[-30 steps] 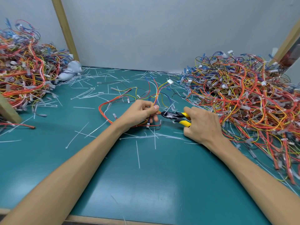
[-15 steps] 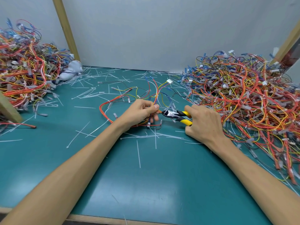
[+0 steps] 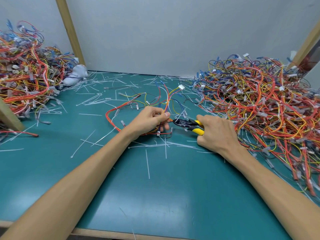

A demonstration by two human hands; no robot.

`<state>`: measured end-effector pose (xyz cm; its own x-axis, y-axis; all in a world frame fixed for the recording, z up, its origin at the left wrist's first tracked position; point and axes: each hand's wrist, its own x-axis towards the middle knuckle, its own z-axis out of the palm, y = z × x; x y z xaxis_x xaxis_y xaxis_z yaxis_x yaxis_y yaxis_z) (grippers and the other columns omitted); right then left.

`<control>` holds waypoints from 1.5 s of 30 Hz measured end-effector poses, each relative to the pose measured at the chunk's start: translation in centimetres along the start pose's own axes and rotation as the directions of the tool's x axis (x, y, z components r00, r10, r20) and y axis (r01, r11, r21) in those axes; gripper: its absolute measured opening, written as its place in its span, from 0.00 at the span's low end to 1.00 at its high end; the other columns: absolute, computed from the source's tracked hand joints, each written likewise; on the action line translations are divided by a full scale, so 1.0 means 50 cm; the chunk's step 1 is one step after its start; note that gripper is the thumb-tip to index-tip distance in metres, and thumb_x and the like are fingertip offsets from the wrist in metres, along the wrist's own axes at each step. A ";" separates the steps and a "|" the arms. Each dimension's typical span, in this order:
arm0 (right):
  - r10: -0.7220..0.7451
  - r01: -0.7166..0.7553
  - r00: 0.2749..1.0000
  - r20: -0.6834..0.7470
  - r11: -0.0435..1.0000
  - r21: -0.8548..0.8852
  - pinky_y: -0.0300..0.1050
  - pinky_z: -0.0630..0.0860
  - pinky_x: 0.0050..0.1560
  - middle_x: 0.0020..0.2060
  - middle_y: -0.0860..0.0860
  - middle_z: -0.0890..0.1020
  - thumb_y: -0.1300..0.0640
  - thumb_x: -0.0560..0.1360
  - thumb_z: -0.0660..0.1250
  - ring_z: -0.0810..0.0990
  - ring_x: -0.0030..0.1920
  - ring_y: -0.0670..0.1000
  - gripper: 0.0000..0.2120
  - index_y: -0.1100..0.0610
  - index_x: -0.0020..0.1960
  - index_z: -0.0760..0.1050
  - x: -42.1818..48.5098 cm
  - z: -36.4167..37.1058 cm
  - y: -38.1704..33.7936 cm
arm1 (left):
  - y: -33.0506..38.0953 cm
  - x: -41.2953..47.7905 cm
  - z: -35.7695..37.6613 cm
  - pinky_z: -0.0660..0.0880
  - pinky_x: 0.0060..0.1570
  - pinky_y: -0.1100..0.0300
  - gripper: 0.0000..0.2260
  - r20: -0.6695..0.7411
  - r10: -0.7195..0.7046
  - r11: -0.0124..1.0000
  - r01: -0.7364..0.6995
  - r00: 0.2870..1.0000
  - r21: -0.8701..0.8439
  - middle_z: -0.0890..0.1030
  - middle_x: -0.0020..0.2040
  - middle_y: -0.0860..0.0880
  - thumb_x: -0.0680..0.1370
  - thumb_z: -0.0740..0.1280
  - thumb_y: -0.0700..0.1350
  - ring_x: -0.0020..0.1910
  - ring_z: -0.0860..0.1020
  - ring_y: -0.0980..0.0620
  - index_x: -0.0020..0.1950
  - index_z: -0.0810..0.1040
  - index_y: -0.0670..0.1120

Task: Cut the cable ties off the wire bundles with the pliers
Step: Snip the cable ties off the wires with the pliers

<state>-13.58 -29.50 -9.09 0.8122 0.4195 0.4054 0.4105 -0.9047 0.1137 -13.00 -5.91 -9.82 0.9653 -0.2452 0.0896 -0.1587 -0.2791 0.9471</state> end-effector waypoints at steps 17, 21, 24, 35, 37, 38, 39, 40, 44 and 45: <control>-0.042 -0.359 0.633 0.773 0.869 0.341 0.38 0.64 0.27 0.22 0.54 0.69 0.59 0.53 0.62 0.67 0.23 0.53 0.05 0.57 0.27 0.67 0.071 -0.066 0.036 | 0.003 -0.008 0.019 0.71 0.34 0.67 0.08 -0.003 0.206 0.974 -0.205 0.978 0.096 0.80 0.33 0.51 0.81 0.62 0.38 0.29 0.72 0.57 0.43 0.72 0.37; -0.091 -0.467 0.521 0.849 0.802 0.372 0.40 0.64 0.29 0.26 0.56 0.68 0.64 0.63 0.64 0.65 0.25 0.53 0.04 0.61 0.33 0.68 0.090 -0.075 0.038 | -0.001 -0.004 0.014 0.72 0.34 0.62 0.10 -0.027 0.180 0.980 -0.177 0.983 0.097 0.80 0.34 0.49 0.82 0.62 0.39 0.29 0.74 0.54 0.44 0.71 0.34; -0.063 -0.417 0.600 0.798 0.827 0.379 0.40 0.66 0.29 0.26 0.54 0.71 0.64 0.68 0.64 0.68 0.25 0.53 0.05 0.60 0.34 0.70 0.094 -0.065 0.042 | 0.001 -0.002 0.012 0.72 0.33 0.62 0.10 -0.029 0.157 0.985 -0.155 0.987 0.074 0.81 0.34 0.48 0.82 0.61 0.40 0.28 0.74 0.54 0.42 0.72 0.39; 0.020 -0.098 0.932 0.362 0.976 0.197 0.44 0.65 0.32 0.29 0.53 0.73 0.57 0.67 0.66 0.73 0.33 0.54 0.07 0.54 0.36 0.67 0.053 -0.014 0.021 | 0.009 -0.002 0.010 0.71 0.31 0.66 0.11 -0.047 0.033 0.999 -0.035 0.998 -0.035 0.80 0.34 0.47 0.83 0.61 0.42 0.25 0.75 0.55 0.42 0.73 0.40; 0.015 -0.086 0.934 0.358 0.980 0.181 0.43 0.63 0.31 0.28 0.52 0.73 0.58 0.65 0.66 0.72 0.31 0.53 0.07 0.54 0.35 0.67 0.050 -0.011 0.022 | 0.007 -0.002 0.010 0.71 0.30 0.66 0.11 -0.041 0.026 0.999 -0.027 0.999 -0.041 0.80 0.33 0.48 0.83 0.61 0.42 0.25 0.75 0.55 0.41 0.74 0.41; 0.009 -0.080 0.930 0.368 0.981 0.178 0.43 0.63 0.31 0.27 0.52 0.72 0.58 0.65 0.66 0.72 0.31 0.53 0.07 0.54 0.35 0.67 0.050 -0.011 0.023 | 0.007 -0.001 0.011 0.71 0.30 0.66 0.11 -0.037 0.025 0.999 -0.026 0.999 -0.039 0.80 0.33 0.49 0.82 0.61 0.42 0.25 0.75 0.55 0.41 0.74 0.42; 0.004 -0.077 0.925 0.381 0.981 0.178 0.43 0.63 0.30 0.28 0.53 0.73 0.58 0.65 0.67 0.72 0.31 0.53 0.07 0.53 0.34 0.67 0.050 -0.012 0.025 | 0.006 -0.001 0.011 0.71 0.30 0.67 0.11 -0.033 0.027 0.999 -0.029 0.999 -0.034 0.80 0.33 0.49 0.82 0.61 0.42 0.25 0.74 0.55 0.41 0.73 0.42; 0.000 -0.077 0.919 0.393 0.981 0.179 0.43 0.63 0.30 0.28 0.53 0.73 0.58 0.65 0.67 0.72 0.31 0.53 0.08 0.53 0.34 0.67 0.051 -0.013 0.026 | 0.006 0.000 0.012 0.71 0.30 0.67 0.11 -0.029 0.032 0.999 -0.033 0.999 -0.028 0.81 0.33 0.50 0.82 0.61 0.42 0.25 0.74 0.55 0.41 0.73 0.42; 0.012 -0.077 0.925 0.380 0.984 0.158 0.43 0.63 0.31 0.29 0.53 0.73 0.57 0.65 0.67 0.72 0.31 0.53 0.07 0.53 0.35 0.68 0.045 -0.011 0.025 | 0.003 0.000 0.013 0.71 0.31 0.66 0.10 -0.023 0.047 0.999 -0.048 0.999 -0.015 0.81 0.33 0.49 0.83 0.61 0.42 0.26 0.74 0.55 0.42 0.73 0.42; 0.020 -0.077 0.931 0.364 0.987 0.143 0.43 0.63 0.31 0.29 0.53 0.73 0.56 0.65 0.66 0.72 0.31 0.53 0.07 0.53 0.36 0.68 0.042 -0.008 0.023 | 0.002 0.000 0.013 0.71 0.31 0.65 0.11 -0.023 0.047 0.999 -0.048 0.999 -0.014 0.81 0.33 0.49 0.83 0.61 0.42 0.26 0.74 0.55 0.41 0.73 0.42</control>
<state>-11.59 -29.70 -7.73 0.9152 0.3999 0.0500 0.4022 -0.9143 -0.0488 -13.13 -6.53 -9.90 0.9614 -0.2362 0.1414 -0.2015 -0.2536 0.9461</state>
